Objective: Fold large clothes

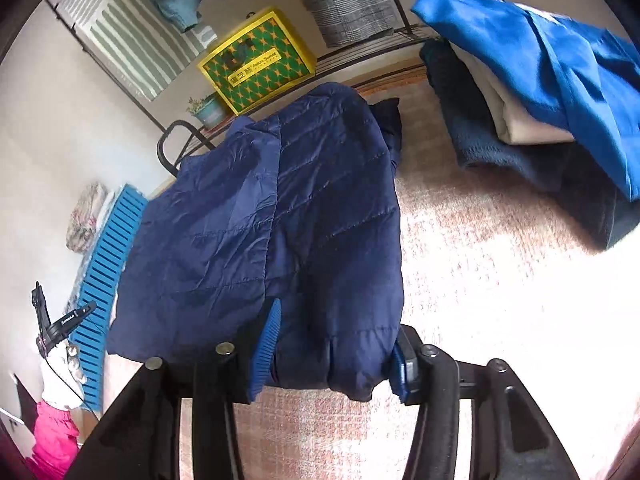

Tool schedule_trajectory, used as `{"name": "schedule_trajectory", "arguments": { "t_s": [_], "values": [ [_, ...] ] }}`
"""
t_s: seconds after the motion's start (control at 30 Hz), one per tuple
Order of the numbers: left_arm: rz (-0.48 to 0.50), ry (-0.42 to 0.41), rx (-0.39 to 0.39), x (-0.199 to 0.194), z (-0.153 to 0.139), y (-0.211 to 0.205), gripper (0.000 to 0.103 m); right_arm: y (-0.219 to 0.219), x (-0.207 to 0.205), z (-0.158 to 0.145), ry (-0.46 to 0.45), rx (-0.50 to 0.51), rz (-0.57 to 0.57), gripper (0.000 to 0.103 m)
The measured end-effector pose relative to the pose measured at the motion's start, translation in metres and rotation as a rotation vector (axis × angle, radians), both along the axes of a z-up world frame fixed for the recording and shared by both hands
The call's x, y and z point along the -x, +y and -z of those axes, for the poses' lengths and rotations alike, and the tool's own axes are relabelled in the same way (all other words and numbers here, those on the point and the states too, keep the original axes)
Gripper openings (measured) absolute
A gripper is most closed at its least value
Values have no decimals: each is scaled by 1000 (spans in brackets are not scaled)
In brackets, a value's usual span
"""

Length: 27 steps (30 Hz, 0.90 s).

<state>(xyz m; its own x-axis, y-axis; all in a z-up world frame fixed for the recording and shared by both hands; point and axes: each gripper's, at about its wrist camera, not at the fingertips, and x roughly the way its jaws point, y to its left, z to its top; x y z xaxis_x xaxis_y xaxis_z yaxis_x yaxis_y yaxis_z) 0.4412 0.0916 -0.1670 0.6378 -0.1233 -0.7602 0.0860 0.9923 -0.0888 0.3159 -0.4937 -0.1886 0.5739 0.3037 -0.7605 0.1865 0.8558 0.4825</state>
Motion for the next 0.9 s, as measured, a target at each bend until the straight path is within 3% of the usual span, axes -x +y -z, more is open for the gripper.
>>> {"name": "schedule_trajectory", "arguments": {
  "t_s": [0.13,0.23,0.3,0.37,0.43,0.53,0.6,0.7,0.8,0.83,0.9],
  "values": [
    [186,46,77,-30,-10,-80,10,-2,2,13,1,-119,40,55],
    [282,88,88,-58,-6,-140,10,5,-5,14,19,-96,46,55],
    [291,115,81,-84,2,-175,10,8,-8,14,21,-77,40,33],
    [309,150,93,-108,12,-200,10,9,-9,14,30,-35,40,23],
    [354,209,97,-122,27,-219,10,10,-9,13,28,-4,28,18],
    [368,266,-19,-144,57,-245,10,17,-9,8,26,62,3,15],
    [346,251,-101,-156,72,-257,10,21,-11,7,34,101,-10,13],
    [269,136,-177,-173,73,-265,10,22,-8,8,39,141,-20,12],
    [200,113,-149,-183,70,-259,10,22,-4,7,17,149,-46,15],
    [188,92,-156,-179,66,-257,10,20,-1,4,1,136,-54,19],
    [202,34,-172,-163,48,-251,10,13,11,-2,-30,98,-29,39]
  ]
}}
